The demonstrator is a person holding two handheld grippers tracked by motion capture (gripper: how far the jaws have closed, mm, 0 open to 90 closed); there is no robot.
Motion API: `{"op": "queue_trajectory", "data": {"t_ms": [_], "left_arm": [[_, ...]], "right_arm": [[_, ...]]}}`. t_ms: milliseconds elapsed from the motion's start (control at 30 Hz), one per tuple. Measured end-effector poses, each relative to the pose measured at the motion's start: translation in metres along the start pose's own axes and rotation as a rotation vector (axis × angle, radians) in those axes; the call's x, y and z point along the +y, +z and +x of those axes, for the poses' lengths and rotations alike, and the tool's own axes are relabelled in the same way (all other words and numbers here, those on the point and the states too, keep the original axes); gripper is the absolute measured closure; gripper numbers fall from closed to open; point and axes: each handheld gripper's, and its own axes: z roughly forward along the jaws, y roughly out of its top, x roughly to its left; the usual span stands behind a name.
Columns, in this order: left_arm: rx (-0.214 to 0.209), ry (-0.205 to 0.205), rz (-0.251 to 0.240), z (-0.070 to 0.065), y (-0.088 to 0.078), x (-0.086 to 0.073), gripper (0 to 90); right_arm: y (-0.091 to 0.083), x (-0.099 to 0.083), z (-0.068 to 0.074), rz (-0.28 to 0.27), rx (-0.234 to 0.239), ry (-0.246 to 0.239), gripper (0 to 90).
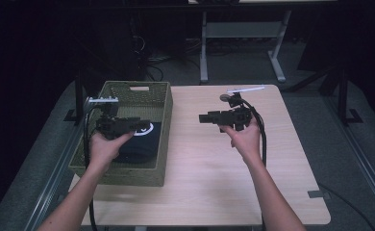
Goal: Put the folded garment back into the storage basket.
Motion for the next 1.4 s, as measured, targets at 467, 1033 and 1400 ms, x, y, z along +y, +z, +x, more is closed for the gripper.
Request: {"op": "queue_trajectory", "data": {"t_ms": [467,1033,1400], "left_arm": [[-0.032,0.035,0.023,-0.025,0.025,0.000,31.2],[-0.057,0.074,0.047,-0.057,0.057,0.000,27.1],[-0.071,0.091,0.063,-0.074,0.078,0.002,24.6]], "right_arm": [[-0.035,-0.017,-0.022,-0.026,-0.034,0.033,42.1],[-0.077,-0.040,-0.046,-0.047,-0.081,0.060,38.1],[-0.104,-0.054,-0.057,-0.074,-0.108,0.081,36.8]]}}
